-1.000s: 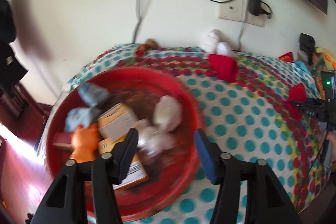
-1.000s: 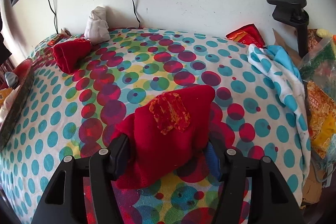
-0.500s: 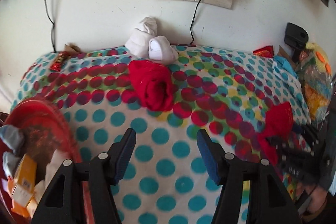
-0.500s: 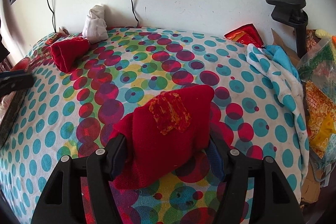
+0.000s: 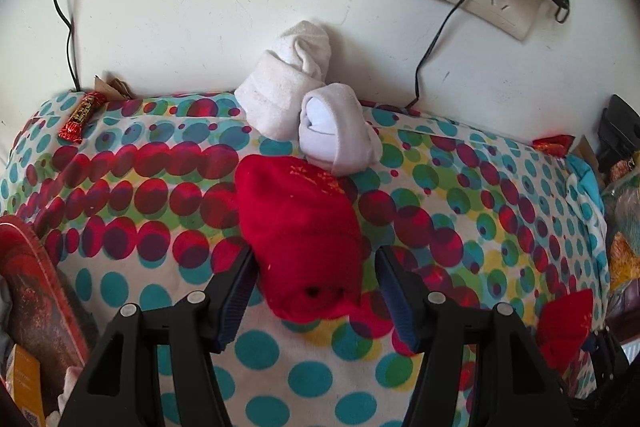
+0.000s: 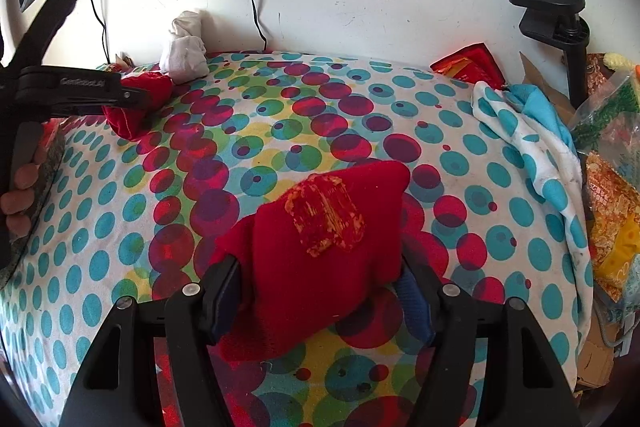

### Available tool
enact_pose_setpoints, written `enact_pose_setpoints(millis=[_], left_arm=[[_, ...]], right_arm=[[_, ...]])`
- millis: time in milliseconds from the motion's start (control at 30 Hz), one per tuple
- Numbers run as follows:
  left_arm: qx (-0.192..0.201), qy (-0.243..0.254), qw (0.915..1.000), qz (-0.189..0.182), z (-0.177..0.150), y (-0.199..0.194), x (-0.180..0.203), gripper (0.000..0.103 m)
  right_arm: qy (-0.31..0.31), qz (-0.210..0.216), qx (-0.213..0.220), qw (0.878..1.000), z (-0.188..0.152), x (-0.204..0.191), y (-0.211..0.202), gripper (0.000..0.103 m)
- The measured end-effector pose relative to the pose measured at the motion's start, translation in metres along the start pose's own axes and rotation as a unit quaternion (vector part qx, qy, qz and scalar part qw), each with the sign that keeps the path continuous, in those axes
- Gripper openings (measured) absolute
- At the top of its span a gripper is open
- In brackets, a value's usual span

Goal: Organize objects
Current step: 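Grasp the other red sock with the left gripper while the right gripper holds its sock, then carry the red sock over the red basin with the left gripper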

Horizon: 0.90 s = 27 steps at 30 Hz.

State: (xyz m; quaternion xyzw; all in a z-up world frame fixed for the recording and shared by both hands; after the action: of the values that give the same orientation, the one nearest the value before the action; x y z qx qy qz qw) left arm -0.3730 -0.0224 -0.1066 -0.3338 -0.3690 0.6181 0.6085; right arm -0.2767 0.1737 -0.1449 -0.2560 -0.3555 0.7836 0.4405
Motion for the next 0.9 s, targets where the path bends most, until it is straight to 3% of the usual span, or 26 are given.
enact_pose_setpoints(millis=[300, 433, 533, 900], left_arm=[[0.029, -0.014, 0.9994, -0.012, 0.000, 0.008, -0.007, 0.061], [0.025, -0.005, 0.9996, -0.010, -0.001, 0.011, -0.009, 0.038], [0.026, 0.013, 0.9996, -0.003, -0.003, 0.009, -0.008, 0.031], [0.020, 0.042, 0.9989, -0.005, -0.021, -0.008, -0.002, 0.027]], right_arm=[[0.000, 0.000, 0.000, 1.000, 0.000, -0.001, -0.001, 0.066], [0.000, 0.000, 0.000, 1.000, 0.000, 0.000, -0.001, 0.066], [0.000, 0.000, -0.001, 1.000, 0.001, 0.000, -0.001, 0.066], [0.000, 0.000, -0.001, 1.000, 0.001, 0.000, -0.001, 0.066]])
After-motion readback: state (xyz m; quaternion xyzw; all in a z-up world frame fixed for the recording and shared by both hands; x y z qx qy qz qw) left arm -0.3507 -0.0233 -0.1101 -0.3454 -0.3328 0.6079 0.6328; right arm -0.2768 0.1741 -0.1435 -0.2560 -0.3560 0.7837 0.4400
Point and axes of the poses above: each gripper's, at about its wrist camera, not at the fingertips, and y roughly the way its jaws point, x to its right, z to its top, the point moved 2 cm from there along y, roughly the way its jaws point, and after that the axes turned 5 degrees about z, right-handed, at the moved point
